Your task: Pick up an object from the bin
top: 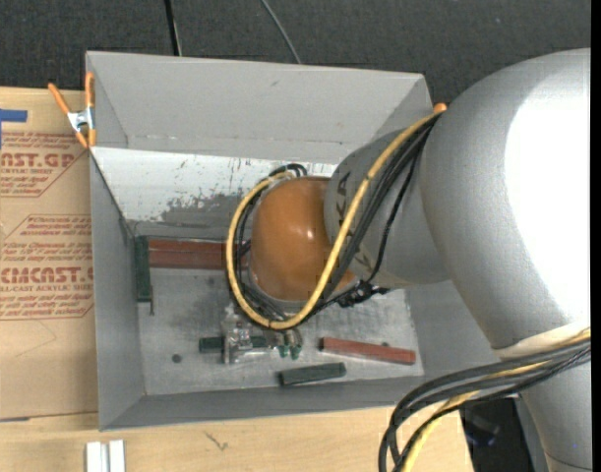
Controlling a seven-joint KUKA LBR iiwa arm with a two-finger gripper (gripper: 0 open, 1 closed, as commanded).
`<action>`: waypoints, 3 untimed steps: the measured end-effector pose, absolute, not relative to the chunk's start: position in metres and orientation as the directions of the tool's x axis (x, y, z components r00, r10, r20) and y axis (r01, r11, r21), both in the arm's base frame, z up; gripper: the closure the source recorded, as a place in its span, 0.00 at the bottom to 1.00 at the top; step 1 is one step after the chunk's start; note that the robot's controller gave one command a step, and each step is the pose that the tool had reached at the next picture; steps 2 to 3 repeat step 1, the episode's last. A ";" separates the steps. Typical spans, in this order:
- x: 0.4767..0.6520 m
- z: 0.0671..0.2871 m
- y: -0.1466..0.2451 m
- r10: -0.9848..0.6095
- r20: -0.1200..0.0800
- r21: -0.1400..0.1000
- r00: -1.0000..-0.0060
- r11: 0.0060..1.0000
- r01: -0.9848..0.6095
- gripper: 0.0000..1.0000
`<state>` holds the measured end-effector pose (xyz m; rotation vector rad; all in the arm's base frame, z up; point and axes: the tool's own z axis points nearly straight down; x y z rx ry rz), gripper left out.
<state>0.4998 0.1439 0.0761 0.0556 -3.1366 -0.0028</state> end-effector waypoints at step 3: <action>0.505 0.211 0.145 -0.072 -0.001 0.001 -0.997 0.997 -0.072 1.00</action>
Offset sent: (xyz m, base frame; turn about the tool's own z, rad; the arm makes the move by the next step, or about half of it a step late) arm 0.0000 0.0000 0.0000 0.0000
